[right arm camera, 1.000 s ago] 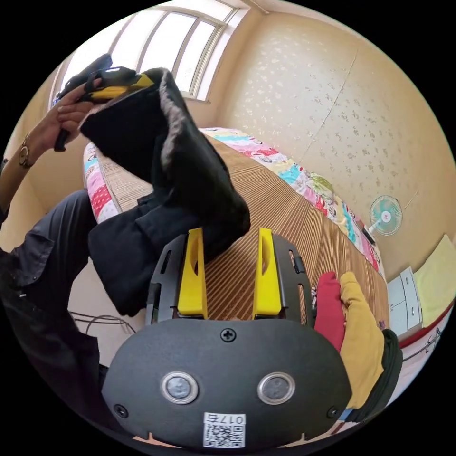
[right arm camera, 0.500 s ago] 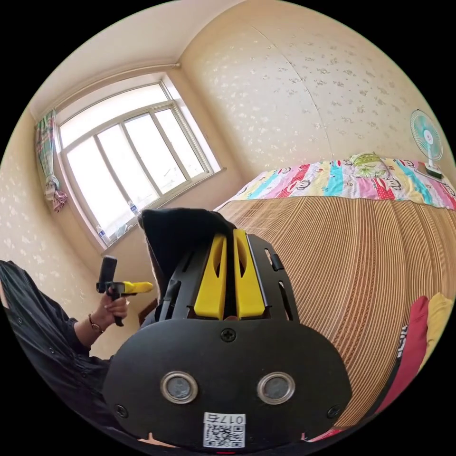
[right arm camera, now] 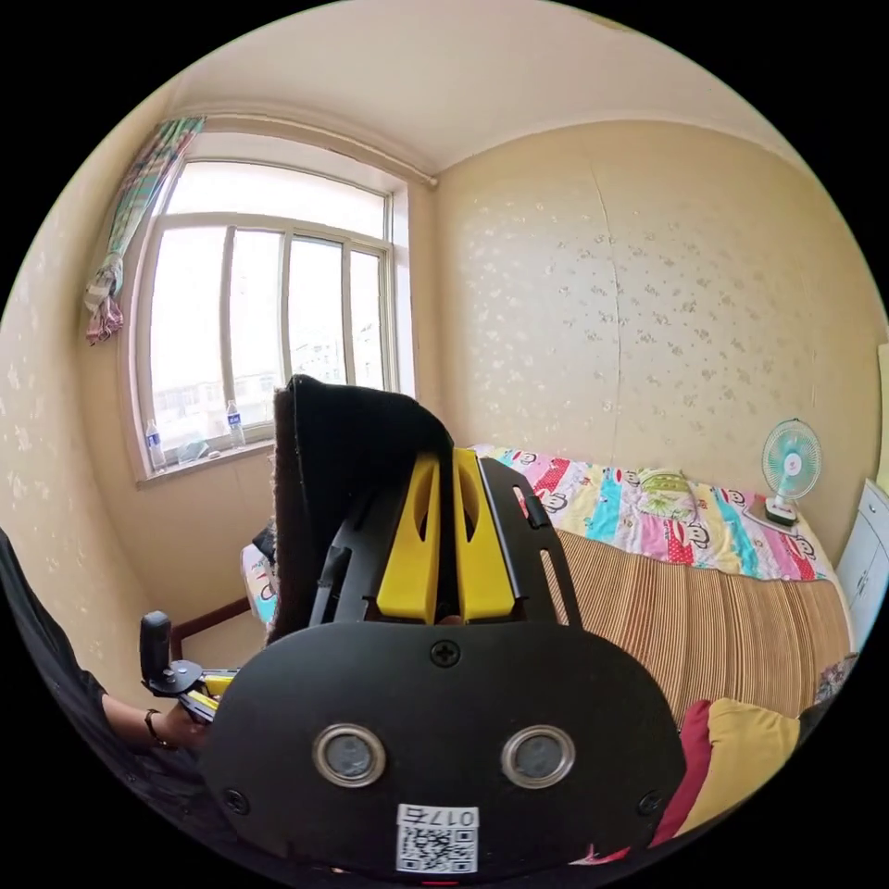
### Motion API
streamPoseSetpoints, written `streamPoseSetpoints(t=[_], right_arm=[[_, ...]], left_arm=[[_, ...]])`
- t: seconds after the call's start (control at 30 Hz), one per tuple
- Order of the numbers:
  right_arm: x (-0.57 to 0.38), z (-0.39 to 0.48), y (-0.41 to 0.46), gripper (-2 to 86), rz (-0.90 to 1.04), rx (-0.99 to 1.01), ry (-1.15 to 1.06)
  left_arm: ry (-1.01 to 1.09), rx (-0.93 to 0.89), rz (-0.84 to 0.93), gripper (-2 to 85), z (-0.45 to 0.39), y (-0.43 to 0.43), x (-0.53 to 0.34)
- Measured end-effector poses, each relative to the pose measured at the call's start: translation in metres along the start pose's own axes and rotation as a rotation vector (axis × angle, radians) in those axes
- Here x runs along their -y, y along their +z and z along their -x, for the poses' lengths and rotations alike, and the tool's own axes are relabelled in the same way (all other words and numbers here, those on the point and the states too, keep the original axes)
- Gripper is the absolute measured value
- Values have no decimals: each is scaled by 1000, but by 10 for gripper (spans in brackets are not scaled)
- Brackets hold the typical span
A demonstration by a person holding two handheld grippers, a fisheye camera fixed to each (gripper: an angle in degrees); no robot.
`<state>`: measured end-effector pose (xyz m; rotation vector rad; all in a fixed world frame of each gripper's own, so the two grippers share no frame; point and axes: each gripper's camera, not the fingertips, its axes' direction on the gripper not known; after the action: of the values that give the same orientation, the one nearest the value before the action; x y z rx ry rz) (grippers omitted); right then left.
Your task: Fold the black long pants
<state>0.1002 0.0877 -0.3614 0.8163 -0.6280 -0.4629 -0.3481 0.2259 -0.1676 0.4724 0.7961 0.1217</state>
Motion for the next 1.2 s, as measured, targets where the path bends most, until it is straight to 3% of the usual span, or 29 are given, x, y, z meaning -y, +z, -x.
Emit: streamPoseSetpoints(t=[0.13,0.27,0.6,0.67,0.8,0.93,1.0,1.2], right_arm=[[20,8,-46,17,-85,53,0],[44,28,-94,20,-182,-7,-52],[83,79,-181,26,-363,-88,-95],[92,91,-195,27,-357,-140,-144],[98,92,-222,27,-346,-156,-192],[104,68,-259,27,-382,-121,-123],[105,57,-275,28,-427,-78,-105],[93,31,-288,29,-499,-98,-74]], left_arm=[[34,-8,-75,193,-8,-44,-5],[109,101,-75,195,-24,-63,-9],[355,117,-93,211,-141,-13,28],[369,113,-167,209,-160,-23,40],[405,100,-495,174,-195,-97,65],[424,-17,-747,80,-214,-167,101],[425,-118,-791,66,-211,-190,128],[377,-271,-710,55,-193,-195,208]])
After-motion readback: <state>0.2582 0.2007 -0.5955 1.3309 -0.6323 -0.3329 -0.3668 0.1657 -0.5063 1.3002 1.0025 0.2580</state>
